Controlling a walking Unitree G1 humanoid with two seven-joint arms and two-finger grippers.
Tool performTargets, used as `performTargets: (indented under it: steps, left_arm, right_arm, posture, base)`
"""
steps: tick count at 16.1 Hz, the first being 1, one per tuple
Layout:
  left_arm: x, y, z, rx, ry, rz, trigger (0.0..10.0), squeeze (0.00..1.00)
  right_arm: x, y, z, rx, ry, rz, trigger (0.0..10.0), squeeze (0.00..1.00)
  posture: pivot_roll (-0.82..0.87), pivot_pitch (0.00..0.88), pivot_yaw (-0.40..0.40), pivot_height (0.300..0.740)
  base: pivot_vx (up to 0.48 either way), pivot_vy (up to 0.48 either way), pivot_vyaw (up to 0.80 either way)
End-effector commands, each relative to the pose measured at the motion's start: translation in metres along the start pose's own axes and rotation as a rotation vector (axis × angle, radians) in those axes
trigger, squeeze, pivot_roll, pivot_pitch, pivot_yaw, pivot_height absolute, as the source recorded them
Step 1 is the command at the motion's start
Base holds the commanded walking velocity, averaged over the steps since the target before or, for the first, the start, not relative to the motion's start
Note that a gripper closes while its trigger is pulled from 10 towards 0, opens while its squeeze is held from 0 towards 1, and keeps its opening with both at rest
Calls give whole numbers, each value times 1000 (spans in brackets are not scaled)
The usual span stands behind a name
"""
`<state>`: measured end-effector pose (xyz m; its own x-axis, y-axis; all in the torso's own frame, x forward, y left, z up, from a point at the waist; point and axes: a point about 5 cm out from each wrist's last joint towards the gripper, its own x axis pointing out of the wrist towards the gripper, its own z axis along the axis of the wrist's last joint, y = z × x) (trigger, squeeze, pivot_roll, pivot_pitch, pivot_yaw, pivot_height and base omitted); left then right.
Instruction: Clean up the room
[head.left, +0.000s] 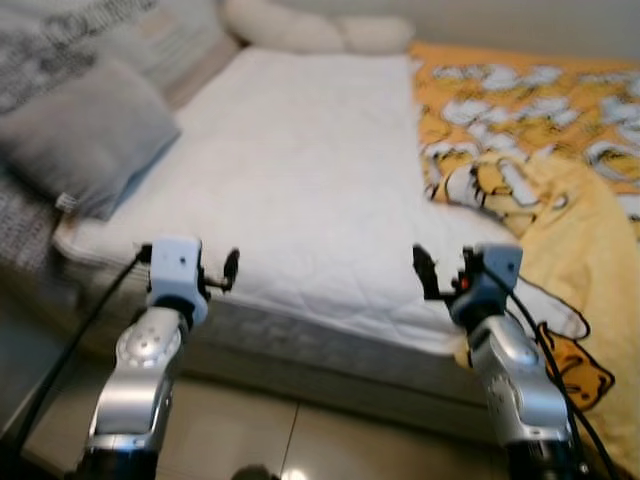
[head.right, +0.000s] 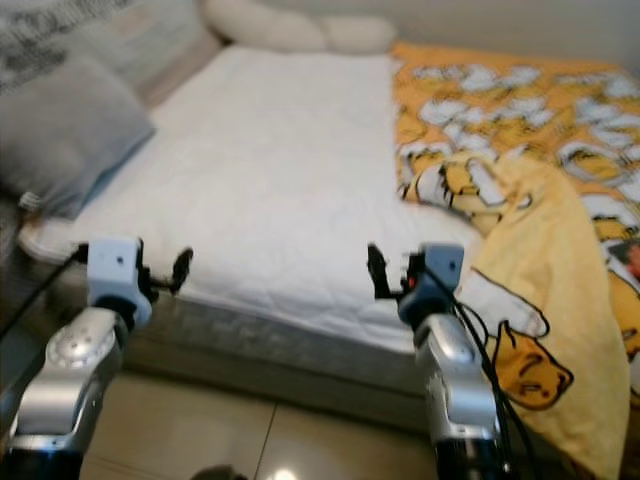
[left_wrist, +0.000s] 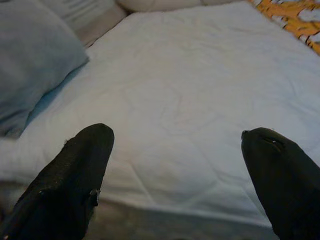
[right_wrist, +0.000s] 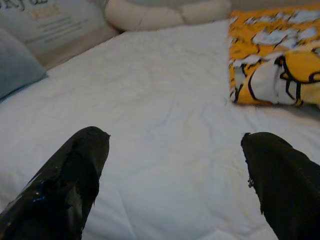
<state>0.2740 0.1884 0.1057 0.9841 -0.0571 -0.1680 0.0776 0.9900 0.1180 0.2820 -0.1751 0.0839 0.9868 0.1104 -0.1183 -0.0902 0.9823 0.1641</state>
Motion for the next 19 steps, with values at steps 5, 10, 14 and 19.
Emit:
performTargets:
  steps: [5,10,14,19]
  left_arm:
    - [3,0,2,7,0,-2,10000,1000]
    - [3,-1,1,8,1,-5,10000,1000]
    - [3,0,1,11,3,-4,10000,1000]
    - [2,-1,0,17,6,-9,10000,1000]
  right_arm:
    - [3,-3,5,-4,-18,-17,10000,1000]
    - [3,-5,3,-1,-13,-36,10000,1000]
    - [3,-5,1,-8,-5,-45,10000,1000]
    - [1,-3,-5,-10,8,-37,10000,1000]
  posture:
    - [-16,0,34,740]
    - [-15,0,32,740]
    - [-21,0,37,740]
    - [-14,0,34,740]
  base:
    - [0,-397,734]
    - [0,-400,414]
    - [0,-398,0]
    - [0,-400,0]
